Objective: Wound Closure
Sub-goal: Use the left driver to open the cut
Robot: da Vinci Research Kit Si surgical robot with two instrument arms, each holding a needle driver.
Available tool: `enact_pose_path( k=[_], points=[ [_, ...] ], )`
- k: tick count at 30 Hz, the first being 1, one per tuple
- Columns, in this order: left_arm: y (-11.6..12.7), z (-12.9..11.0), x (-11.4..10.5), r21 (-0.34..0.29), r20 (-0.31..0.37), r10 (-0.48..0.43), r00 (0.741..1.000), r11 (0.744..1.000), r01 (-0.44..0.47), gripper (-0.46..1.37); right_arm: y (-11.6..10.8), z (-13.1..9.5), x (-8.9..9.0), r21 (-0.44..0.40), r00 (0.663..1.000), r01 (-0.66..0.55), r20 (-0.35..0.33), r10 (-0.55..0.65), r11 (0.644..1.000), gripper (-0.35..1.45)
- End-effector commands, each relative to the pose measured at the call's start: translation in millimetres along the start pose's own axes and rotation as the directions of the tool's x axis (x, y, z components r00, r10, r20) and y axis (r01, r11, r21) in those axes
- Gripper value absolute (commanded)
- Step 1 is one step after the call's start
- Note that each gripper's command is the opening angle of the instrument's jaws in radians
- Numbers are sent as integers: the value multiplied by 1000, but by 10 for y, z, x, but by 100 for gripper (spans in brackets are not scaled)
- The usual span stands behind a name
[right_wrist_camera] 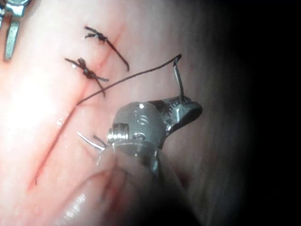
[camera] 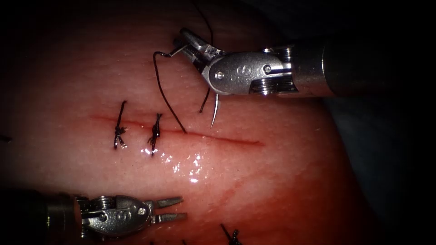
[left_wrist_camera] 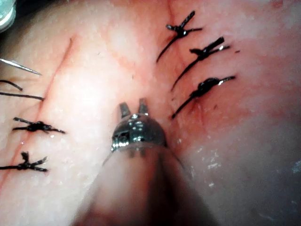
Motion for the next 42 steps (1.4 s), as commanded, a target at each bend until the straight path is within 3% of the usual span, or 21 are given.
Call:
enact_pose_path(
  k=[1,11,18,22,34,42],
  points=[
    [0,0,0,2,0,-1,1000,1000,1,15,-1,3,0,-9,1000,5,1,-5,1000,-35],
    [-10,-7,9,12,-36,15,999,1000,-14,7,-13,8,9,-9,1000,10,-20,-10,1000,-35],
    [-55,-15,46,20,-75,42,996,999,-40,-35,-3,-10,14,-2,1000,5,-1,-5,1000,-35],
    [-73,-11,54,21,-74,54,996,998,-52,-35,-4,-20,19,0,1000,6,-1,-6,1000,-35],
    [-118,32,62,-12,18,61,998,998,-61,-35,0,-35,28,2,1000,-10,9,10,1000,-35],
    [-134,49,56,-50,121,84,989,996,-78,-35,4,-44,30,9,1000,-22,10,22,1000,-35]
  ],
)
